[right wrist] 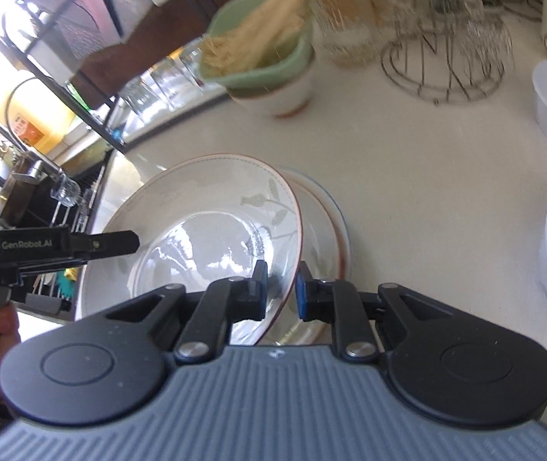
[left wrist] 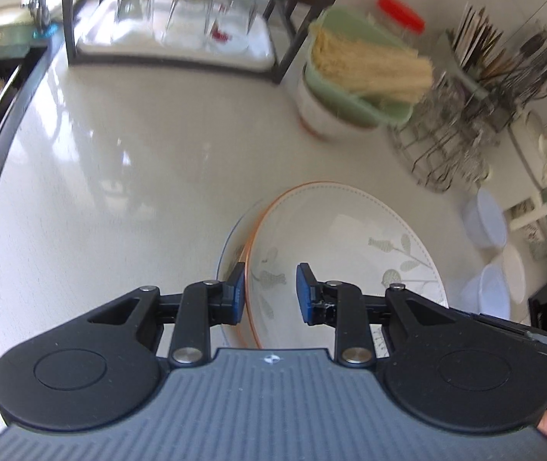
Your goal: Organize plates and bowls
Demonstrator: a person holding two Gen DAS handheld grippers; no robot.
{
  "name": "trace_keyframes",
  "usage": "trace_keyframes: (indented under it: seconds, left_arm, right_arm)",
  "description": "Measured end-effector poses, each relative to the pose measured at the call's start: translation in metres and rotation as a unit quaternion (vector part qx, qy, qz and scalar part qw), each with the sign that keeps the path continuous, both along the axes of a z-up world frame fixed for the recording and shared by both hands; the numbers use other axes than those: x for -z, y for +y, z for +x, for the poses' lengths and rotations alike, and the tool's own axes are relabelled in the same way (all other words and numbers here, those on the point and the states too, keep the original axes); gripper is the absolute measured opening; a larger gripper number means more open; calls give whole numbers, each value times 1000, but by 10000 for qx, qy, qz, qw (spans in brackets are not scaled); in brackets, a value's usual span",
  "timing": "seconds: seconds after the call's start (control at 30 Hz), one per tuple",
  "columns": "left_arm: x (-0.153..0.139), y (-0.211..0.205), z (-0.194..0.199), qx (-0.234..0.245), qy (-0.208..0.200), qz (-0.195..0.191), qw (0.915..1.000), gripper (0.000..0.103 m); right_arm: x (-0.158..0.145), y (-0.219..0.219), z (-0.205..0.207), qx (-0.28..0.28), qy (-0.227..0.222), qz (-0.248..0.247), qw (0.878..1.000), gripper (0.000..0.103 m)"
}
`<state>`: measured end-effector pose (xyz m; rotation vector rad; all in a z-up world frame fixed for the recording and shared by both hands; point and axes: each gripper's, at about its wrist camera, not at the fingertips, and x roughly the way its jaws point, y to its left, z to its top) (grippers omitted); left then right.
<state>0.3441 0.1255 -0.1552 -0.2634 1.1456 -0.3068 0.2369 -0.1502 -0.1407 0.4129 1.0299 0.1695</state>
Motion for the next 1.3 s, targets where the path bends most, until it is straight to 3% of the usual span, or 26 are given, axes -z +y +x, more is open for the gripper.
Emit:
trace_keyframes:
  seconds: [0.63, 0.8, 1.03, 1.3]
  left_arm:
    - [22, -6, 2, 33, 423, 680, 9968, 31]
    - [23, -25, 4, 365, 315, 1237, 9911, 31]
    - [26, -41, 8, 402, 296, 1588, 9860, 32]
    - [24, -42, 5, 206, 356, 1514, 9876, 33]
  right_arm:
    - [24, 13, 8, -208, 184, -182, 9994, 18]
    - [25, 15, 9, -164, 204, -259, 9993, 19]
    - [24, 15, 10, -231, 41, -419, 9988, 18]
    - [21, 14, 16, -217, -46, -540, 9983, 18]
